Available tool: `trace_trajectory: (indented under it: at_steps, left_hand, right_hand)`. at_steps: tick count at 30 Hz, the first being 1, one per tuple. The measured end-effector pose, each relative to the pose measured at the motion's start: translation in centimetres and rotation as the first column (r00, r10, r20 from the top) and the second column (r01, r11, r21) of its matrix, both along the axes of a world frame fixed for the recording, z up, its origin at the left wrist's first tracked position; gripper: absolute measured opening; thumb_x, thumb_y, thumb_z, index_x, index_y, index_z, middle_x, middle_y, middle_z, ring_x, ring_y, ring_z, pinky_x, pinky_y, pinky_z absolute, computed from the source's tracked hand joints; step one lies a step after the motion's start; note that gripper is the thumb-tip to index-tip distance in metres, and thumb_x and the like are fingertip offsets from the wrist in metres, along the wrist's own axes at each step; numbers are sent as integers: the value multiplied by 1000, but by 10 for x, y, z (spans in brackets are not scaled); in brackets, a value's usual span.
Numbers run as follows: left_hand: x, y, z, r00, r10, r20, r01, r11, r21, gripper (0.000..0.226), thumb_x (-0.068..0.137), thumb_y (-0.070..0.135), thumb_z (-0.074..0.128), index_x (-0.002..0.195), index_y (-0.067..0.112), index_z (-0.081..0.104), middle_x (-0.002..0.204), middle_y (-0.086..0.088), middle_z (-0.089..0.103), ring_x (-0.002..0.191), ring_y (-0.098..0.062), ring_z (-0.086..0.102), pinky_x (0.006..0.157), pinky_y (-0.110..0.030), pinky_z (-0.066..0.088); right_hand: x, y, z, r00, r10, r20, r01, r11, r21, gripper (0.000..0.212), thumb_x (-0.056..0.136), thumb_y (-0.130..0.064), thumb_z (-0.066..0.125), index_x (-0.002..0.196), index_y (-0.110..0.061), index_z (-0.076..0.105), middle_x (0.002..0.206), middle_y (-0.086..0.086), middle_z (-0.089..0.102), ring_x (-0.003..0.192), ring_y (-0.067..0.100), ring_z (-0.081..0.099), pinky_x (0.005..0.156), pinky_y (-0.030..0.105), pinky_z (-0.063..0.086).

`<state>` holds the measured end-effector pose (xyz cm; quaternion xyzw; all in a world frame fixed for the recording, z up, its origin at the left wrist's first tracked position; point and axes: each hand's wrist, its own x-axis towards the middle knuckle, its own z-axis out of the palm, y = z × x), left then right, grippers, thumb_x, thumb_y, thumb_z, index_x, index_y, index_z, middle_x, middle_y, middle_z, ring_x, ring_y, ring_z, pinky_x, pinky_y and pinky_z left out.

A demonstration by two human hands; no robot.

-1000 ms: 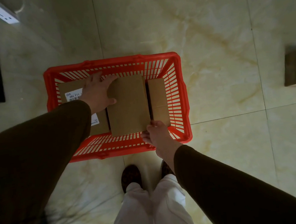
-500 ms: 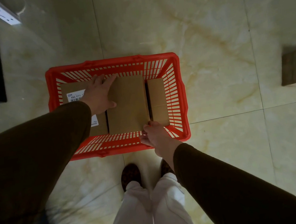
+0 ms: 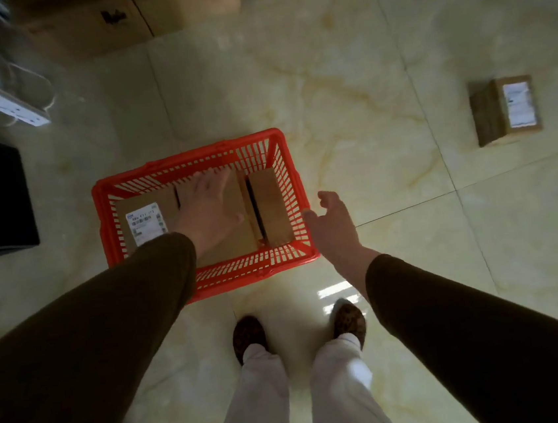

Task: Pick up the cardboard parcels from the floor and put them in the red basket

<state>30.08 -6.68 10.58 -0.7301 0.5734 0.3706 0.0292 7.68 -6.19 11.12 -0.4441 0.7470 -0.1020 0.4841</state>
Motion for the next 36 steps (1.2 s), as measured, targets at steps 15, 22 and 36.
trace_trajectory:
  at_steps: [15,22,36]
  left_hand:
    - [-309,-29,51,975,121,-183,-133,990,-52,84,88,41,72,155,14,29,160,-9,32,148,-26,27,121,-37,21]
    - [-403,-65,52,956,114,-272,-120,993,-4,75,92,43,66,153,19,31,159,-2,32,145,-22,29,115,-35,25]
    - [-586,-173,34,961,128,-244,-115,991,68,68,94,34,64,151,13,35,153,-8,41,141,-25,37,111,-33,29]
  right_hand:
    - [-289,-37,76,995,-94,34,96,993,-65,47,97,-35,56,141,-20,48,138,-1,53,120,21,55,97,34,46]
    - [-375,-79,81,989,-145,-21,143,988,-49,43,97,-33,56,138,-20,52,136,-2,56,121,20,57,102,37,47]
    - [-568,-184,62,996,-54,-73,54,999,-3,35,100,-31,51,132,-19,58,137,0,56,117,15,56,87,23,35]
